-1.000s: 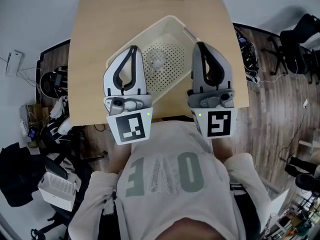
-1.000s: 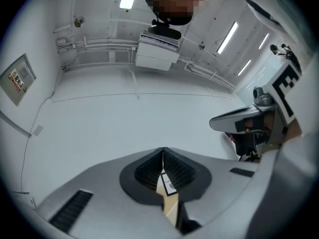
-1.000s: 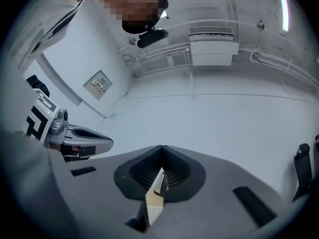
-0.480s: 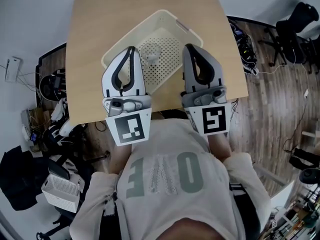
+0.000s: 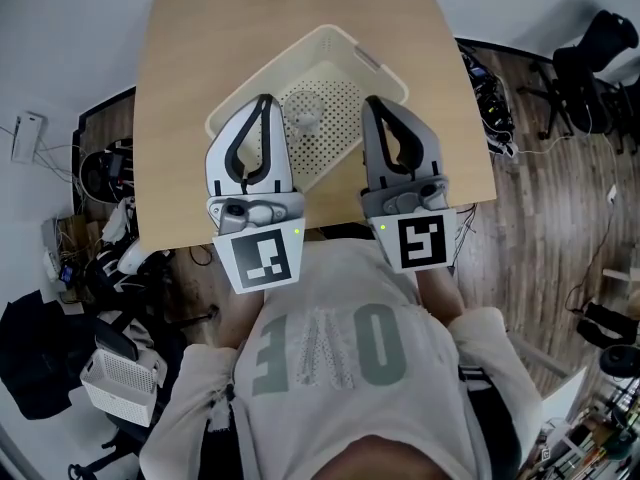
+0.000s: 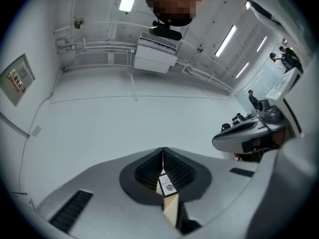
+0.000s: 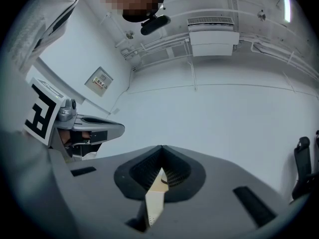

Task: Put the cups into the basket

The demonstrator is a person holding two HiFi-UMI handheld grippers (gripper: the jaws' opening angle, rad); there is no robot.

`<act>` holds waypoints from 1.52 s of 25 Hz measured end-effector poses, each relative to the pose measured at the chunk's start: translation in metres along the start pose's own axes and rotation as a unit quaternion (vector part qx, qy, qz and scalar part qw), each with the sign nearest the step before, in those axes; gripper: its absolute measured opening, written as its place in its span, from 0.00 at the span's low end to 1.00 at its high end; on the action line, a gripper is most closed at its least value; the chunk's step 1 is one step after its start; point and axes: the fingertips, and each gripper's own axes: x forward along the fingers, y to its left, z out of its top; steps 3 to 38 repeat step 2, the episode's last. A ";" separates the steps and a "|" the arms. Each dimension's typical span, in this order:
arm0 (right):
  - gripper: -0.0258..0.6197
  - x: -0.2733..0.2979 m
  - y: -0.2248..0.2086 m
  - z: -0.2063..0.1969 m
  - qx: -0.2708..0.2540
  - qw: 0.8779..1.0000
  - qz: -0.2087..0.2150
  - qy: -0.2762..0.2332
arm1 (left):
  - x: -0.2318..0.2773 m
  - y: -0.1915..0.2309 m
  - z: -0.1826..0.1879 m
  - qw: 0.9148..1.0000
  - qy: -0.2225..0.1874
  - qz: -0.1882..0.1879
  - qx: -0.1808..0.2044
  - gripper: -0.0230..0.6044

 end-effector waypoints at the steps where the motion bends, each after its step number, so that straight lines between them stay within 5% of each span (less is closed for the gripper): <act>1: 0.04 0.001 0.000 0.000 0.000 1.000 0.000 0.000 | 0.000 0.001 0.000 1.000 0.000 0.001 -0.001 0.05; 38: 0.04 0.002 0.000 0.000 0.001 1.000 0.001 0.000 | 0.001 0.002 0.000 1.000 0.000 0.003 -0.002 0.05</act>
